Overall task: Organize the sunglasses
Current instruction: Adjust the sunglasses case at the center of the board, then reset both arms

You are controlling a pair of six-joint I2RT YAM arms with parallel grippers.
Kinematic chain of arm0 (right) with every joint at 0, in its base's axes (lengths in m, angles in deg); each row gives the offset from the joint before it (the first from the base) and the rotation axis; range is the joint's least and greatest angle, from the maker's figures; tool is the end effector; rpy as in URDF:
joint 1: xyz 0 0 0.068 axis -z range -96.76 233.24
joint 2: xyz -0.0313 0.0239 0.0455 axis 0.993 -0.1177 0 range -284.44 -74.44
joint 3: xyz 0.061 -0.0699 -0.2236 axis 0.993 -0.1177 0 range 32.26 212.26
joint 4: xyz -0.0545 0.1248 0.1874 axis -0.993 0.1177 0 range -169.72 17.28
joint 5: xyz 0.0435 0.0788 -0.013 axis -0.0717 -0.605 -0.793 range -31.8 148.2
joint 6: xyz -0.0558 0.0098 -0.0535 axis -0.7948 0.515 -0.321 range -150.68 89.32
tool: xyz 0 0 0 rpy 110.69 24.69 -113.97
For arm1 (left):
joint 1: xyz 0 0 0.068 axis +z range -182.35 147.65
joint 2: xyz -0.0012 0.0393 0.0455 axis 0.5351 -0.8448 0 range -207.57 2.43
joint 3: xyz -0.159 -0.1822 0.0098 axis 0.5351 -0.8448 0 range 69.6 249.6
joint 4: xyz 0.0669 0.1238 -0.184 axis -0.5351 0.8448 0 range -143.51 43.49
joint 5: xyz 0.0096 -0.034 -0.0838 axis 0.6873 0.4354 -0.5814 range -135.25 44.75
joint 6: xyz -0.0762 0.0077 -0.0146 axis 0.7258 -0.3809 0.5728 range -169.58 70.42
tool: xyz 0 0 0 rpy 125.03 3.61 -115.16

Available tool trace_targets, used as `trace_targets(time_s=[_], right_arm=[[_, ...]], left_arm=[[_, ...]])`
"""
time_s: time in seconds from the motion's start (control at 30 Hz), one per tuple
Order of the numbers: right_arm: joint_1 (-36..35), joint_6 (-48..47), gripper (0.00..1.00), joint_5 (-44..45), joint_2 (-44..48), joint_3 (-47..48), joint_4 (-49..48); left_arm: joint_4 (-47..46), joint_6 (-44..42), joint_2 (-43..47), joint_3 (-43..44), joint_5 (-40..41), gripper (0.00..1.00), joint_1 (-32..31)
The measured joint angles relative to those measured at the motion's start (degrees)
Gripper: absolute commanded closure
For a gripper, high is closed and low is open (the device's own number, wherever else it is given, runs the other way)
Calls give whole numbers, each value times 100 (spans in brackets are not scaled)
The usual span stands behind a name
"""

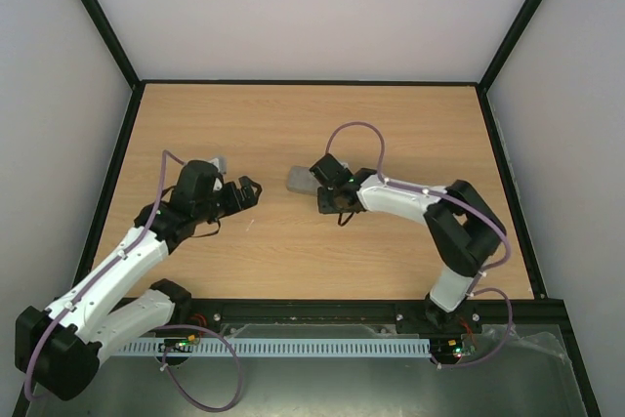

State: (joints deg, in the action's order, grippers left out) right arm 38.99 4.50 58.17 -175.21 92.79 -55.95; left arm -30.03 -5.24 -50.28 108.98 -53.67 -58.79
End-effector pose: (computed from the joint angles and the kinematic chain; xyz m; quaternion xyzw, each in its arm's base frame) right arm 0.2337 0.2277 0.1234 -0.0771 0.9713 0.1440 0.1728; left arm 0.1858 -0.1034 0.2235 -0.1063 0.8861 -0.3121 0.3259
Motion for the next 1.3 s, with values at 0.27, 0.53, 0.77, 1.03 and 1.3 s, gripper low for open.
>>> trace_targets(time_s=[0.27, 0.53, 0.77, 1.03, 1.3], right_arm=[[249, 149, 2, 566, 1884, -557, 35], [1633, 74, 2, 1333, 3230, -1211, -302], [2894, -153, 1, 2037, 4113, -2389, -1274], [3781, -616, 1, 2715, 4566, -3624, -3093], [4124, -1036, 1, 3101, 2562, -4081, -5792]], left_arm=[[-129, -271, -125, 50, 481, 1, 11], [-1108, -1139, -802, 492, 1467, 1, 302], [-2929, -1967, -907, -299, 1327, 1, 1469], [-4494, -2702, -820, -1858, 1425, 1, 2017], [-5523, -3086, -949, -2046, 1497, 1, 2343]])
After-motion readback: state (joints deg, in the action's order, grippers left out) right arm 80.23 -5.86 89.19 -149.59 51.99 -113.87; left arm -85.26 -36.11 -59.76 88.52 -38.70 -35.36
